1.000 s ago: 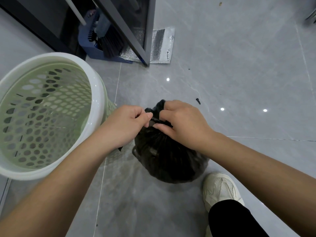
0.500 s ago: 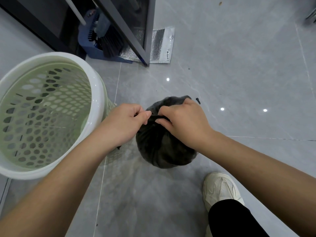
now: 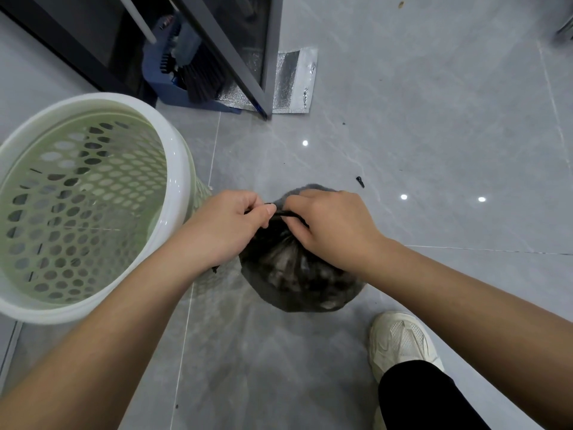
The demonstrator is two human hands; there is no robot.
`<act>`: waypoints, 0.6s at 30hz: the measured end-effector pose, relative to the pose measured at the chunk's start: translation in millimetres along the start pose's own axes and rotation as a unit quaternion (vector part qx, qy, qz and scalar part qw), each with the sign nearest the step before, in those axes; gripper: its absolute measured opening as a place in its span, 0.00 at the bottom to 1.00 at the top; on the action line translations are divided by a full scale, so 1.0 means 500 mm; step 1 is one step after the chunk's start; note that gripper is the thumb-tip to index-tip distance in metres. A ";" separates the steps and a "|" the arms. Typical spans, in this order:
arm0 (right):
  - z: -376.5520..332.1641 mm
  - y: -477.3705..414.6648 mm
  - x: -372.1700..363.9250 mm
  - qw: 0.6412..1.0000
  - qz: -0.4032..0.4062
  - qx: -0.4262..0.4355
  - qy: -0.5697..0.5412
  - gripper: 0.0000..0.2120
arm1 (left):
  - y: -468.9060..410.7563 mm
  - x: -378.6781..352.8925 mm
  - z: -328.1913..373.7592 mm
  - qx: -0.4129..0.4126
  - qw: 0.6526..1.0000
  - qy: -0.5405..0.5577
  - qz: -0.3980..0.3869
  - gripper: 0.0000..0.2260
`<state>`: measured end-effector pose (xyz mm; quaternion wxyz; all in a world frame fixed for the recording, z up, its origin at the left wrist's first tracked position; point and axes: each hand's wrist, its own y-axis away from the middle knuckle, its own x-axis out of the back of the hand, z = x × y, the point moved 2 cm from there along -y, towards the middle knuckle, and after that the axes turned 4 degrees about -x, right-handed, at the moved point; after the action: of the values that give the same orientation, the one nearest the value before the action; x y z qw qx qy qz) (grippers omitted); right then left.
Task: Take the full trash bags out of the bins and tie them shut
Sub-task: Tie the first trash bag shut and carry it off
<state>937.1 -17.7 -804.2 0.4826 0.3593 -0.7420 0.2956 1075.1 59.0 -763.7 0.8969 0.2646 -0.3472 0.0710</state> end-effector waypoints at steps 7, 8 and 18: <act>0.002 0.000 0.000 0.999 0.030 0.011 -0.030 0.13 | 0.004 0.000 -0.001 0.009 1.000 0.004 -0.009 0.14; 0.001 -0.001 0.004 0.999 0.026 -0.001 -0.036 0.13 | 0.005 0.000 0.000 0.009 1.000 0.002 -0.010 0.14; 0.001 0.008 0.000 0.998 0.052 -0.003 0.017 0.12 | 0.004 0.000 0.000 -0.009 0.999 -0.015 -0.027 0.14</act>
<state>933.8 -15.7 -804.7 0.4805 0.3132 -0.7524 0.3240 1074.3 61.0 -763.0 0.8954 0.2666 -0.3544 0.0393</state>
